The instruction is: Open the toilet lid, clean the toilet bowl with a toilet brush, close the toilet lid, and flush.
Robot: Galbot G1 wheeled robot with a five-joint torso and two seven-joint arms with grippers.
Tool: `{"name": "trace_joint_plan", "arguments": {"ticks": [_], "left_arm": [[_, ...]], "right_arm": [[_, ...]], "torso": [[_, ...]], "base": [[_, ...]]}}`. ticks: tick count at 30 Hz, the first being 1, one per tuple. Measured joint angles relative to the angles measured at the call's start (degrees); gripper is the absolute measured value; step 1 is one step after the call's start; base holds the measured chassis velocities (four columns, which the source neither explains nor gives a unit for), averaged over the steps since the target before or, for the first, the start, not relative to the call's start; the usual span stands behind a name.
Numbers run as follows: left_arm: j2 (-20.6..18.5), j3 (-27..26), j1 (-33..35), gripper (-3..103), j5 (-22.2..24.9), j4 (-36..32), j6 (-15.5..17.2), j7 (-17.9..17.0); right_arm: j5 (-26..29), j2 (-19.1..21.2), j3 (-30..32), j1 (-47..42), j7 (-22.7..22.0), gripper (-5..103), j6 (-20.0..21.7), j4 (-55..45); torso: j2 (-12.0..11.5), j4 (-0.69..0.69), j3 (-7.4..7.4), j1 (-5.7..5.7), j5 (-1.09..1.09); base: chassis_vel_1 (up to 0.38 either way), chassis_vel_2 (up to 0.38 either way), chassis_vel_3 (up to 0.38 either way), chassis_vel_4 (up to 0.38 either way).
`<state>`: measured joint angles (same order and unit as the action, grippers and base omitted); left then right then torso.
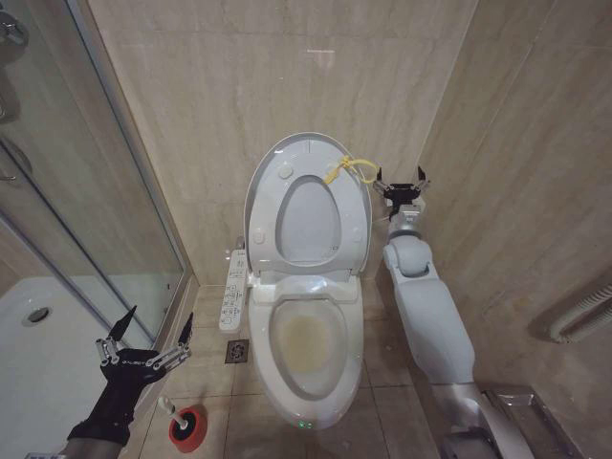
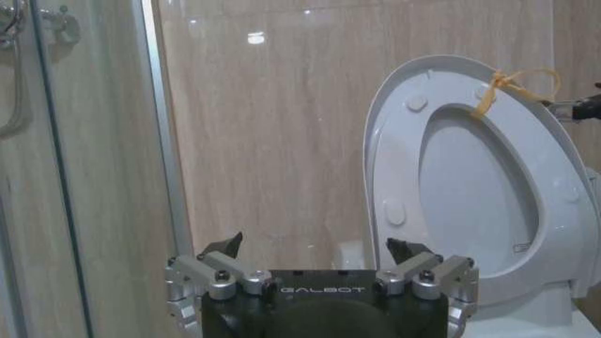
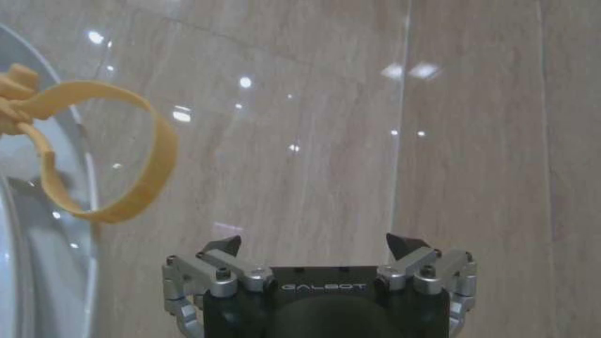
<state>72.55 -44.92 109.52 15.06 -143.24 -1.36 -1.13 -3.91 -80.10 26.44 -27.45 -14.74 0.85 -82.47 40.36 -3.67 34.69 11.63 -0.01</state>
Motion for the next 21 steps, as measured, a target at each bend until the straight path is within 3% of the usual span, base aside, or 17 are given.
{"name": "trace_joint_plan", "arguments": {"ticks": [21], "left_arm": [[0.0, 0.0, 0.0, 100, 0.0, 0.0, 0.0, 0.0]], "right_arm": [[1.5, 4.3, -9.3, 11.9, 2.7, 100, 1.7, 7.7]], "torso": [[0.0, 0.01, 0.00, 0.00, 0.00]], "base": [[0.000, 0.000, 0.000, 0.000]]}}
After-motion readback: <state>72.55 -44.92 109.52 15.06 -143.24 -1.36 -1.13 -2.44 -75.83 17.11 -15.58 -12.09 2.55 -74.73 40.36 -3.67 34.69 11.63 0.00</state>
